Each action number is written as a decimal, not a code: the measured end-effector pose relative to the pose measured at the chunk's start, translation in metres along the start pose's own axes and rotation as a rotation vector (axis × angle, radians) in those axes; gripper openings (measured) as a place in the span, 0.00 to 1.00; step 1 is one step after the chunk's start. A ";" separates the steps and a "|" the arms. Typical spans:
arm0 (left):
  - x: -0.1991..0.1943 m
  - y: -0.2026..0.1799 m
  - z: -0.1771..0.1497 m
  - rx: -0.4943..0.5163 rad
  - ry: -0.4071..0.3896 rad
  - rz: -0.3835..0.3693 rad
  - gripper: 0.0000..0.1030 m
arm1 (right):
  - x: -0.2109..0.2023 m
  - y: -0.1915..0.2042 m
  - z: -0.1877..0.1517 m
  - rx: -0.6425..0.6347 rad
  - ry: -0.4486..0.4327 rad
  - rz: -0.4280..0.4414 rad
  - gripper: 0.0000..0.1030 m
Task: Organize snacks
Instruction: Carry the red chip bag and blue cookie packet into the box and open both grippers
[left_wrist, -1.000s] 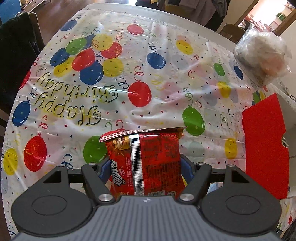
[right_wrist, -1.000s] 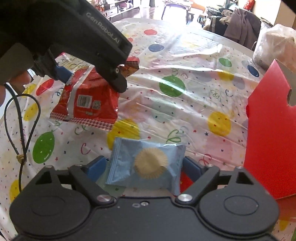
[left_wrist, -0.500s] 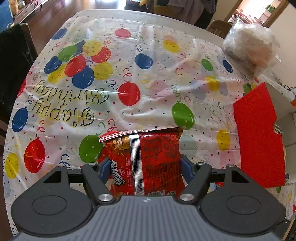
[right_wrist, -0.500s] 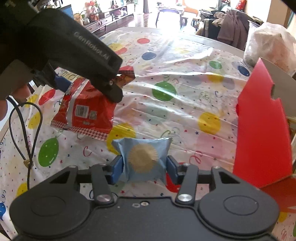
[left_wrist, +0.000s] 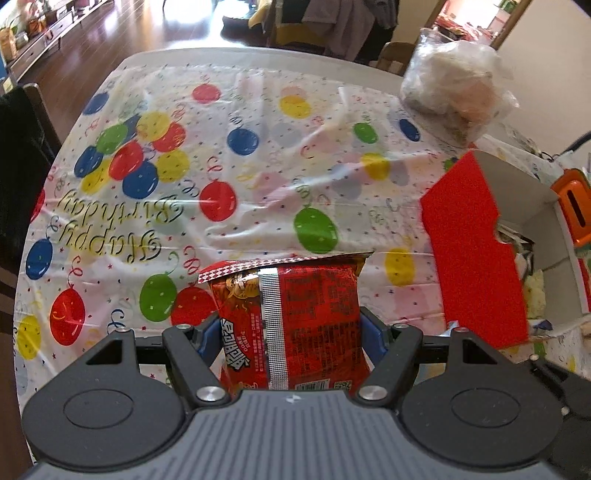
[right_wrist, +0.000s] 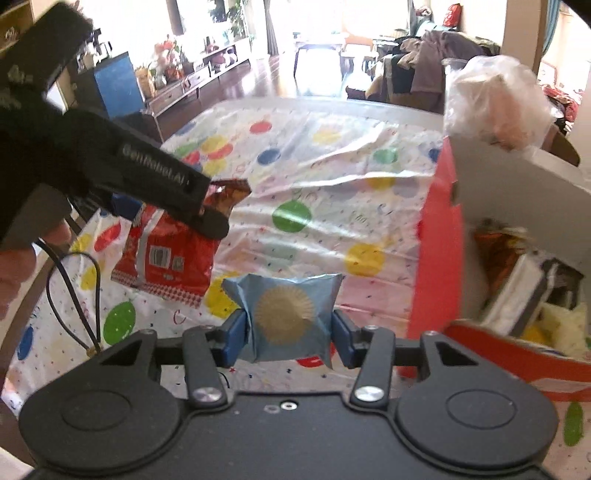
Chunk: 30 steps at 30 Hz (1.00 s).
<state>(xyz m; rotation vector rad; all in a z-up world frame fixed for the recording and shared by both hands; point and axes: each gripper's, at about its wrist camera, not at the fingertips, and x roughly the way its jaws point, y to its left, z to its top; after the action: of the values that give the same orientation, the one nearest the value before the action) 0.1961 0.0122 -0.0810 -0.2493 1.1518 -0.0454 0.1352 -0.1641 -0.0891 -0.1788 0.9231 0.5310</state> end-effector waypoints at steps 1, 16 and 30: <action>-0.003 -0.004 0.000 0.008 -0.002 -0.001 0.71 | -0.007 -0.004 0.001 0.007 -0.009 -0.003 0.47; -0.039 -0.096 0.011 0.160 -0.084 -0.051 0.71 | -0.076 -0.083 0.010 0.105 -0.133 -0.095 0.47; -0.037 -0.195 0.010 0.252 -0.106 -0.061 0.71 | -0.103 -0.163 0.001 0.144 -0.163 -0.172 0.47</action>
<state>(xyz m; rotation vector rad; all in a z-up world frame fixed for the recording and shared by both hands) 0.2078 -0.1691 -0.0012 -0.0623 1.0213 -0.2269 0.1693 -0.3404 -0.0189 -0.0823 0.7755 0.3136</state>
